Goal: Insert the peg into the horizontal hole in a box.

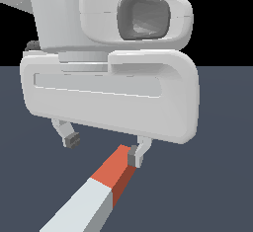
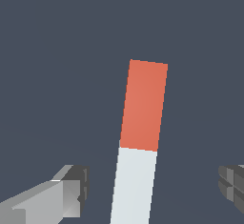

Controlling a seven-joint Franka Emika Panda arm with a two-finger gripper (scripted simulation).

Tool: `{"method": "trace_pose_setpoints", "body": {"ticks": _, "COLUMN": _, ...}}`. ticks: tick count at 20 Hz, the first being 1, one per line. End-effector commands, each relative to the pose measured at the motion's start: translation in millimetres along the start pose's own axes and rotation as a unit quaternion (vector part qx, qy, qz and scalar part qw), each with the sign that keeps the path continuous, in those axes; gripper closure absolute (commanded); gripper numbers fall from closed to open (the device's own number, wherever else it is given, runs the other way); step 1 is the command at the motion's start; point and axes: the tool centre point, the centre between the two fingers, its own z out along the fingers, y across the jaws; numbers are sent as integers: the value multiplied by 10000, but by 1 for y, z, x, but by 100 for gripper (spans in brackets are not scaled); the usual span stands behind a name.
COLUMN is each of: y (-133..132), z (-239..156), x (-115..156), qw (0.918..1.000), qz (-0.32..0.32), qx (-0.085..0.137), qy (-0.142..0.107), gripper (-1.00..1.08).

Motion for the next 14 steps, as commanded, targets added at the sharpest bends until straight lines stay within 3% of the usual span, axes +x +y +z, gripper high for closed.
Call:
{"method": "trace_pose_setpoints", "body": {"ticks": 1, "y": -3, "z": 13, "x": -26, "qw": 9996, "qz": 298, "qx": 7, "qy": 0, "gripper": -92}}
{"method": "trace_pose_setpoints", "body": {"ticks": 6, "y": -8, "z": 27, "x": -51, "qw": 9982, "qz": 591, "qx": 23, "qy": 3, "gripper": -92}}
{"method": "trace_pose_setpoints", "body": {"ticks": 14, "y": -9, "z": 33, "x": -52, "qw": 9982, "qz": 600, "qx": 31, "qy": 3, "gripper": -92}}
